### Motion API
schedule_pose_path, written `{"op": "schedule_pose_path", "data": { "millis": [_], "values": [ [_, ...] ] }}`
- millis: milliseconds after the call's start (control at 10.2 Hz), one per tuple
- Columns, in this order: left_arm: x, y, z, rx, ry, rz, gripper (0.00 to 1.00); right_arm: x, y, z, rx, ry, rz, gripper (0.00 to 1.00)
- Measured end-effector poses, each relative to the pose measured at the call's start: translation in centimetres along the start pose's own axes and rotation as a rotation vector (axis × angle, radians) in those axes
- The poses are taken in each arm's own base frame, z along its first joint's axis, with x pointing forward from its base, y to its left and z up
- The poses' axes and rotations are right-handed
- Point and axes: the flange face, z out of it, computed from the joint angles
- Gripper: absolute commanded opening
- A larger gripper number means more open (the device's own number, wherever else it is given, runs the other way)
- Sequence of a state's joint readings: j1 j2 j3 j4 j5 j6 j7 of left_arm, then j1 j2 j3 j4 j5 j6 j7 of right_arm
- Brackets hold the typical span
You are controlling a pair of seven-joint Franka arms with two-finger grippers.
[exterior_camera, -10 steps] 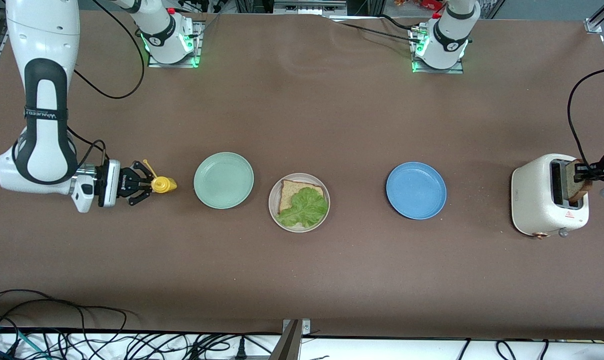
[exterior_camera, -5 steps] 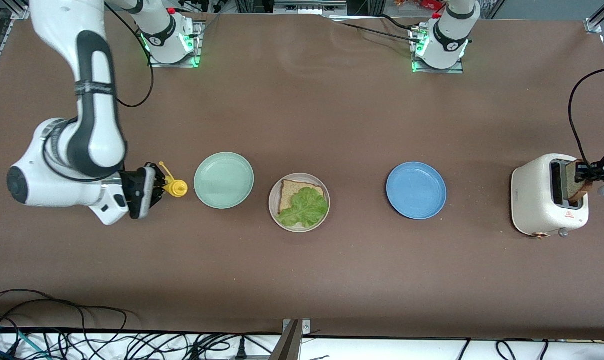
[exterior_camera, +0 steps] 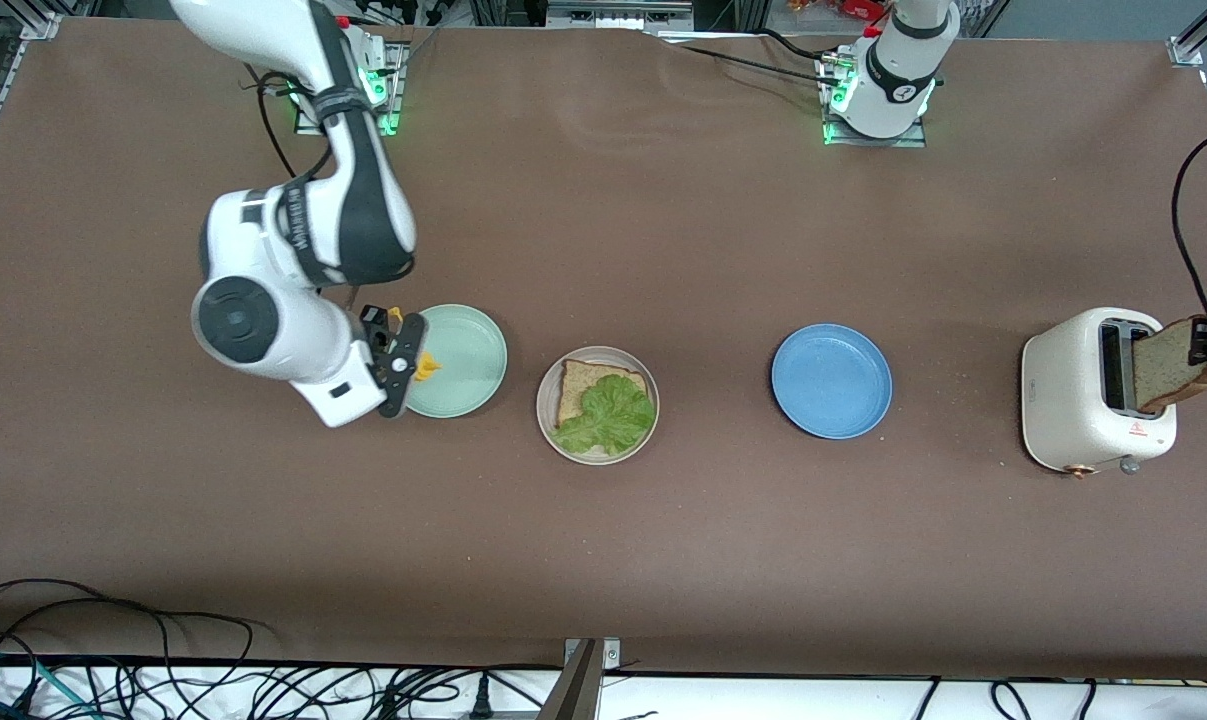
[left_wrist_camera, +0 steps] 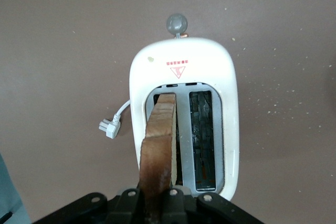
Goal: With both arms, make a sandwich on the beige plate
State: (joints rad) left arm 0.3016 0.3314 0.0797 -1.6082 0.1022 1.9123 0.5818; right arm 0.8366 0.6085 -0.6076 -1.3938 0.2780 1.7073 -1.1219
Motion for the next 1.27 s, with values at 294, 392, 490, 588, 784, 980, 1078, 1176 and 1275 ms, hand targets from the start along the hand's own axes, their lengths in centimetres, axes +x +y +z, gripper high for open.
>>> {"op": "schedule_pose_path", "data": {
  "millis": [294, 392, 490, 588, 784, 980, 1078, 1176, 1275],
  "values": [
    [1.8, 2.0, -5.9, 0.01, 0.015, 0.038, 0.0, 6.0, -4.3, -0.1, -0.123, -0.152, -0.049, 0.0],
    [2.0, 2.5, -6.7, 0.008, 0.011, 0.046, 0.0, 7.7, -5.4, 0.2, -0.171, -0.201, -0.062, 0.0],
    [2.1, 2.8, -7.3, 0.007, 0.009, 0.051, 0.0, 9.5, -6.7, 0.9, -0.224, -0.259, -0.086, 0.0],
    [2.4, 3.2, -7.8, 0.008, 0.01, 0.059, 0.0, 11.4, -8.3, 1.6, -0.272, -0.315, -0.112, 0.0],
    [2.7, 4.5, -8.5, -0.005, -0.013, 0.078, 0.0, 14.2, -10.9, 2.3, -0.38, -0.429, -0.16, 0.0],
    [3.3, 6.3, -8.7, -0.023, -0.038, 0.104, 0.0, 14.8, -11.7, 0.6, -0.452, -0.488, -0.174, 0.0],
    [3.5, 6.9, -8.6, -0.046, -0.037, 0.108, 0.0, 14.7, -11.6, -0.4, -0.466, -0.494, -0.166, 0.0],
    [3.5, 7.3, -8.5, -0.08, -0.033, 0.106, 0.0, 14.7, -11.5, -0.7, -0.47, -0.494, -0.162, 0.0],
    [3.5, 7.6, -8.5, -0.103, -0.035, 0.106, 0.0, 14.6, -11.4, -0.8, -0.471, -0.494, -0.159, 0.0]
  ]
}}
